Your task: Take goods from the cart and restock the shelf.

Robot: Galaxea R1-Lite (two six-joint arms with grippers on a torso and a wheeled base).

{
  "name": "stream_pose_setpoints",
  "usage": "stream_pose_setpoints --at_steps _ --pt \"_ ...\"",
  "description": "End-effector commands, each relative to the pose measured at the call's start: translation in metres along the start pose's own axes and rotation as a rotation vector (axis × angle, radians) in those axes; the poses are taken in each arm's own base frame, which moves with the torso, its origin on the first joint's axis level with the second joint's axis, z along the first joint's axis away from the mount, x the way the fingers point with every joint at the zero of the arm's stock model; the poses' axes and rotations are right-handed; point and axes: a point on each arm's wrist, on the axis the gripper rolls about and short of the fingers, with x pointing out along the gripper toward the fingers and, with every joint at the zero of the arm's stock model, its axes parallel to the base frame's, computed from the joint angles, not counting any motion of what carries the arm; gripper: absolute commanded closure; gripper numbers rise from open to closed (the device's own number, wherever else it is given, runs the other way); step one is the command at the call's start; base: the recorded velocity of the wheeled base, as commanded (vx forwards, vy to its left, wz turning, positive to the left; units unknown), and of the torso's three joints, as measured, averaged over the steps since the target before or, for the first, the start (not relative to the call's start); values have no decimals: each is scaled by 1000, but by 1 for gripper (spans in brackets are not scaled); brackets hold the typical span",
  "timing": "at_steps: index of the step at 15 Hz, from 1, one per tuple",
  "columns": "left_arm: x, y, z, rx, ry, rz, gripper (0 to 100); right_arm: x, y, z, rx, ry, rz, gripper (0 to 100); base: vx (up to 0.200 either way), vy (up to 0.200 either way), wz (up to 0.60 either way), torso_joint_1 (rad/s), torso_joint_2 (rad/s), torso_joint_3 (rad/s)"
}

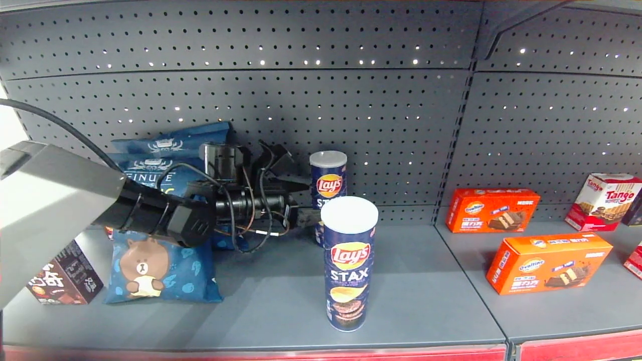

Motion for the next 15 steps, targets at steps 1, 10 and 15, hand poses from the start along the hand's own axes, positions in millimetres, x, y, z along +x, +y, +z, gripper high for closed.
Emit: stream_pose_setpoints --at_steps 1,10,15 --pt "-17 -4 8 8 -14 18 0 0 0 0 0 2 1 0 0 0 0 0 0 0" --pt "-120 -55 52 72 -92 292 0 0 0 0 0 2 1 0 0 0 0 0 0 0" --pt "-194 -105 42 17 -119 584 0 0 0 0 0 2 1 0 0 0 0 0 0 0"
